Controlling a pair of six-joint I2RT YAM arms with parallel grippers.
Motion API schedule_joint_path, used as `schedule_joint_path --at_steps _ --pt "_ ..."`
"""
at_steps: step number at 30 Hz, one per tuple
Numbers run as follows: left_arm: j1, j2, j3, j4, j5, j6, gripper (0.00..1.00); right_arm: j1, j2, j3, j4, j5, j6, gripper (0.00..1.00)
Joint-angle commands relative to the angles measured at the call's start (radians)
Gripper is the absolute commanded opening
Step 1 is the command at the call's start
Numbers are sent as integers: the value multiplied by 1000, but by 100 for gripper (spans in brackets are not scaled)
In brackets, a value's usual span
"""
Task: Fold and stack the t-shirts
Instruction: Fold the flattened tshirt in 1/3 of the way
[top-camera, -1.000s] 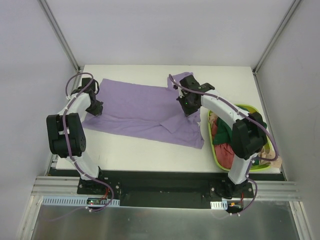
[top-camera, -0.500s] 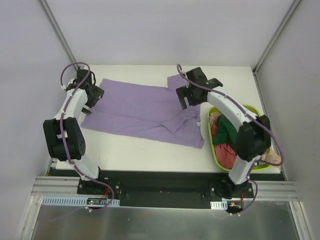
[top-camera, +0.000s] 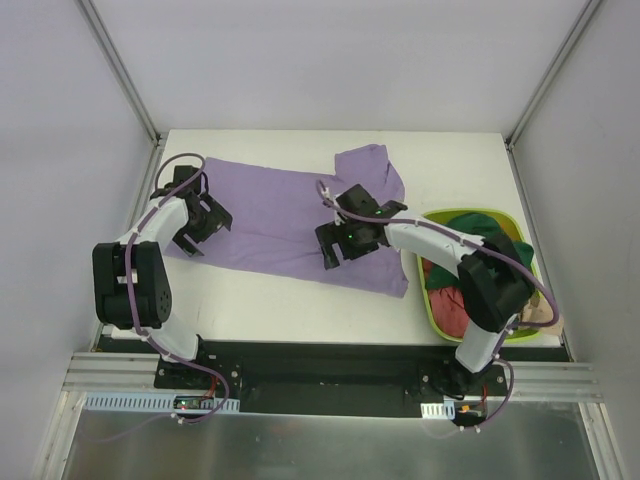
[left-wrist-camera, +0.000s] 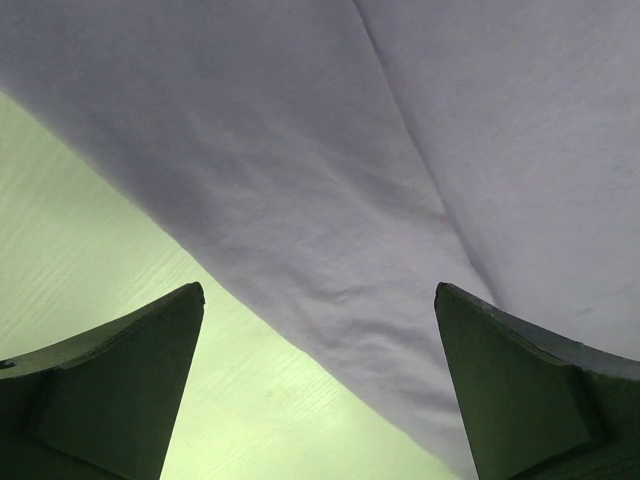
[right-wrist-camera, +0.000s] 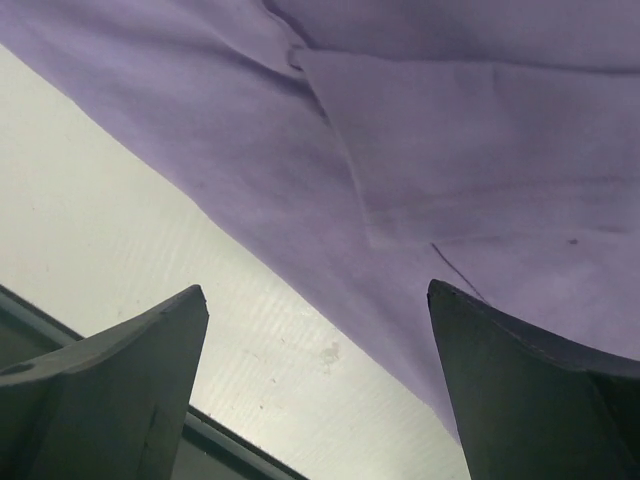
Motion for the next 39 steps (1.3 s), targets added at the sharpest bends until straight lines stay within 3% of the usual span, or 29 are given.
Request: schedule_joint_path --at_steps 1,10,19,30,39 --pt "-1 -15 -19 19 7 46 99 75 57 143 -75 217 -103 90" --pt "-1 -13 -45 23 -13 55 99 126 175 213 -176 309 -99 64" --pt "2 1 -46 22 -45 55 99 127 223 206 -165 325 -86 57" --pt "2 11 -46 22 -55 64 99 123 252 238 -155 441 -66 29" --pt "1 18 -43 22 -50 74 99 126 283 272 -145 313 -134 38"
